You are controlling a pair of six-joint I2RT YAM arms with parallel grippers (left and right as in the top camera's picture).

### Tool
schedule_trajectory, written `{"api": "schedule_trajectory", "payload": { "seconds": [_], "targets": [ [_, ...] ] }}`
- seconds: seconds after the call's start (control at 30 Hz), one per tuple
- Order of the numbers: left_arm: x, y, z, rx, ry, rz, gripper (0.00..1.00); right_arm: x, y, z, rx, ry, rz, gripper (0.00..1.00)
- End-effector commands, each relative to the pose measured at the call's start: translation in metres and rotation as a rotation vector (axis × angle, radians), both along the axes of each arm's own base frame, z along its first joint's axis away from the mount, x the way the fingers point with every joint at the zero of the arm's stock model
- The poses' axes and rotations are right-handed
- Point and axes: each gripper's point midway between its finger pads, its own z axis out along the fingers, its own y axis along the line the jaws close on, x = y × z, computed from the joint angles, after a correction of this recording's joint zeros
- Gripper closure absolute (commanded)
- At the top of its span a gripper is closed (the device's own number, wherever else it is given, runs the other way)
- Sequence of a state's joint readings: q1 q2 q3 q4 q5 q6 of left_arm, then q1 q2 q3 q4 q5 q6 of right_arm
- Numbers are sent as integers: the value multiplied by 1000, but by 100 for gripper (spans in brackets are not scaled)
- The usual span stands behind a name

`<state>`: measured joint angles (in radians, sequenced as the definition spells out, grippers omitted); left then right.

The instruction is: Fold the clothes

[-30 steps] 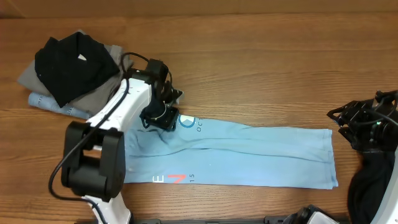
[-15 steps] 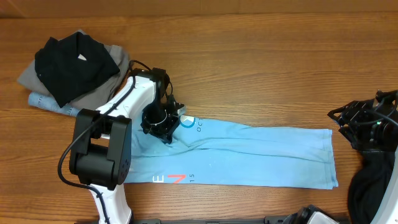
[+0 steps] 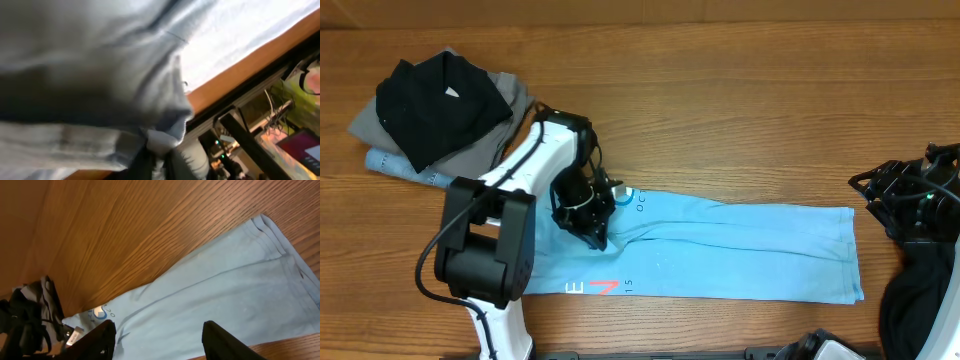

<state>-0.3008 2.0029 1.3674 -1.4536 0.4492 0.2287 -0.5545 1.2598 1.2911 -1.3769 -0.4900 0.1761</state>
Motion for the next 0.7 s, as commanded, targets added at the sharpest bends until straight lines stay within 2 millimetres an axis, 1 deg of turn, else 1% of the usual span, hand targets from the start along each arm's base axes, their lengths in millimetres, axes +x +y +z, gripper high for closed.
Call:
{"api": "schedule_trajectory", "payload": {
  "seconds": [0.0,0.07,0.13,0.33,0.4,0.43,0.47,0.5,0.53,0.57,0.63,0.67],
  "targets": [
    [-15,-13,12,4,28,5,81,2,0,2,-10,-10,5,41],
    [-19,-15,14,17,42,0,81,2,0,2,-11,-12,5,40],
    [-20,-9,12,67,44,9,87,2,0,2,-12,-12,5,40],
    [-20,0,11,125,43,8,88,2,-3,1,-25,-7,1,40],
    [-3,24,1,266,-56,4,87,3,-3,2,-28,-12,1,40],
    [6,36,-4,334,-105,13,82,3,-3,2,-28,-13,1,40],
    [20,51,-9,411,-165,36,70,3,-4,2,-30,-15,0,40],
    [30,61,-12,453,-206,57,66,3,-4,2,-30,-15,0,40],
    [44,69,-17,469,-251,88,56,3,-4,2,-30,-15,0,40],
    [57,75,-20,464,-293,127,48,3,-4,2,-30,-15,0,40],
    [74,81,-24,430,-334,190,48,3,-4,2,-29,-15,1,40],
    [79,82,-25,401,-343,208,48,3,-4,2,-29,-14,0,40]
  ]
}}
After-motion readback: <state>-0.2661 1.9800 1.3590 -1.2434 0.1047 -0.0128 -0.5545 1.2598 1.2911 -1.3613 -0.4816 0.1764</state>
